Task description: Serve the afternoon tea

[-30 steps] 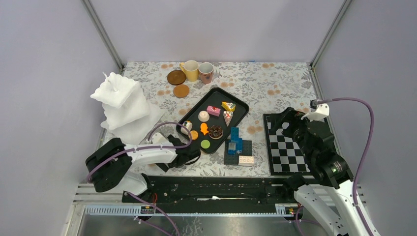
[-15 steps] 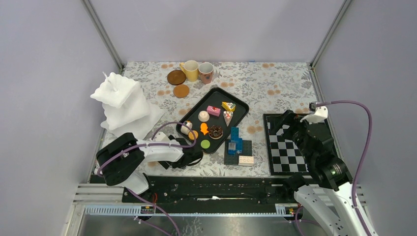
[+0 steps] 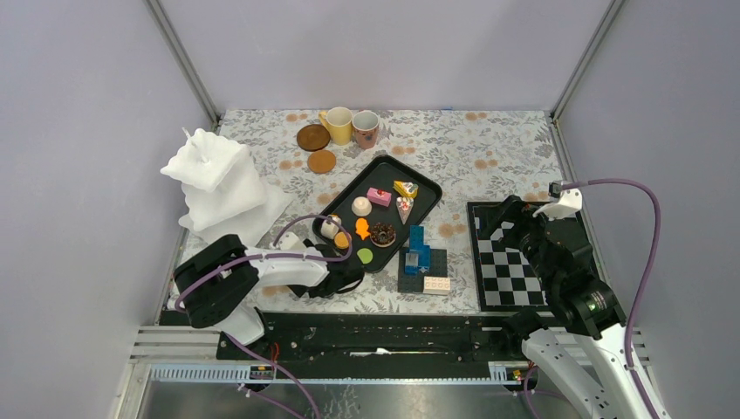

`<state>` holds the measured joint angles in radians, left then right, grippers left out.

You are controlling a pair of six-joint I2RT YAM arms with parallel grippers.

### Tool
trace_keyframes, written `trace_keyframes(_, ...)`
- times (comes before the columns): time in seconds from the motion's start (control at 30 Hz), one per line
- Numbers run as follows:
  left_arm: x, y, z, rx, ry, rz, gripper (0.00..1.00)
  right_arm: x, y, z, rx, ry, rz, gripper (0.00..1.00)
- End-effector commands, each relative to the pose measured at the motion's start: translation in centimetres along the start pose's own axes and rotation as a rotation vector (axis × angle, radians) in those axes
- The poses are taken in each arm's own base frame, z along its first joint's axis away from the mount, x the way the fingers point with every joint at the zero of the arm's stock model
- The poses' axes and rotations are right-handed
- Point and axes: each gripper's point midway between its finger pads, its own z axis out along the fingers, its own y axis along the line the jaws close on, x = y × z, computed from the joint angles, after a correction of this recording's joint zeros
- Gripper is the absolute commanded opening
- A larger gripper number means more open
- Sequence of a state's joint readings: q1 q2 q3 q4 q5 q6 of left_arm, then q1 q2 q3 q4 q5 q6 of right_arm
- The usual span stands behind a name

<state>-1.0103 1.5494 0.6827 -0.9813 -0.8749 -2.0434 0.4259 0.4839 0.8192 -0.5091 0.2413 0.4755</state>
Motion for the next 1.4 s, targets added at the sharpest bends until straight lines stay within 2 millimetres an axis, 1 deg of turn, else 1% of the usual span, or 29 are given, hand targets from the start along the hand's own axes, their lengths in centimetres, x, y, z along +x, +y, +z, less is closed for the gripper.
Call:
trace_keyframes(0.0, -0.6, -1.7, -1.3, 0.051, -0.004, 0.008, 0.69, -0.7, 0.6, 0.1, -0.029, -0.029, -0.005, 0.98)
trace_keyframes(0.07, -1.1, -1.9, -1.9, 0.061, -0.009, 0.018, 0.64, -0.8, 0.6, 0.0, -0.029, -0.032, -0.007, 0.98)
trace_keyframes(0.1, -1.4, -1.9, -2.1, 0.067, -0.011, 0.021, 0.64, -0.8, 0.6, 0.0, -0.027, -0.033, -0.005, 0.98)
trace_keyframes(0.27, -2.3, -2.0, -3.2, 0.105, 0.014, 0.058, 0.64, -0.8, 0.6, 0.0, -0.027, -0.036, -0.002, 0.98)
trace_keyframes(0.37, -3.1, -1.7, -4.0, 0.113, 0.032, 0.090, 0.64, -0.9, 0.6, -0.1, -0.027, -0.039, -0.005, 0.98)
trace_keyframes(0.43, -3.7, -1.8, -4.7, 0.136, 0.045, 0.122, 0.64, -0.9, 0.5, -0.1, -0.024, -0.041, -0.005, 0.98)
trace_keyframes(0.53, -4.9, -2.6, -6.3, 0.192, 0.072, 0.175, 0.64, -0.9, 0.5, 0.0, -0.023, -0.041, -0.001, 0.98)
trace_keyframes(0.63, -6.0, -4.1, -8.4, 0.291, 0.103, 0.252, 0.64, -0.8, 0.5, 0.1, -0.024, -0.037, 0.002, 0.98)
trace_keyframes(0.7, -6.6, -5.0, -9.7, 0.373, 0.126, 0.323, 0.64, -0.6, 0.5, 0.2, -0.024, -0.034, 0.003, 0.98)
trace_keyframes(0.77, -7.6, -5.7, -11.1, 0.454, 0.129, 0.378, 0.64, -0.3, 0.4, 0.3, -0.022, -0.028, 0.002, 0.98)
trace_keyframes(0.93, -10.8, -7.4, -15.0, 0.696, 0.111, 0.545, 0.68, 0.5, 0.3, 0.8, -0.023, -0.012, 0.010, 0.98)
trace_keyframes(1.0, -11.6, -8.2, -16.0, 0.788, 0.143, 0.611, 0.68, 0.6, 0.5, 0.9, -0.029, -0.008, 0.017, 0.98)
trace_keyframes(1.03, -12.0, -8.4, -16.2, 0.816, 0.165, 0.630, 0.68, 0.6, 0.5, 1.0, -0.032, -0.007, 0.020, 0.98)
trace_keyframes(1.07, -12.7, -8.6, -15.6, 0.822, 0.186, 0.639, 0.68, 0.6, 0.6, 1.1, -0.035, -0.008, 0.023, 0.98)
trace_keyframes(1.1, -13.1, -8.9, -15.5, 0.845, 0.221, 0.650, 0.67, 0.7, 0.7, 1.2, -0.036, -0.006, 0.025, 0.98)
trace_keyframes(1.2, -13.6, -9.2, -13.9, 0.852, 0.311, 0.688, 0.63, 0.7, 0.8, 1.3, -0.040, -0.005, 0.027, 0.98)
trace_keyframes(1.27, -14.1, -9.5, -13.0, 0.834, 0.332, 0.706, 0.61, 0.7, 0.8, 1.4, -0.038, -0.002, 0.026, 0.98)
trace_keyframes(1.33, -14.3, -9.8, -12.7, 0.824, 0.330, 0.741, 0.60, 0.8, 0.7, 1.4, -0.037, 0.000, 0.023, 0.98)
trace_keyframes(1.37, -13.9, -9.9, -12.6, 0.830, 0.347, 0.763, 0.59, 0.8, 0.7, 1.4, -0.037, 0.000, 0.021, 0.98)
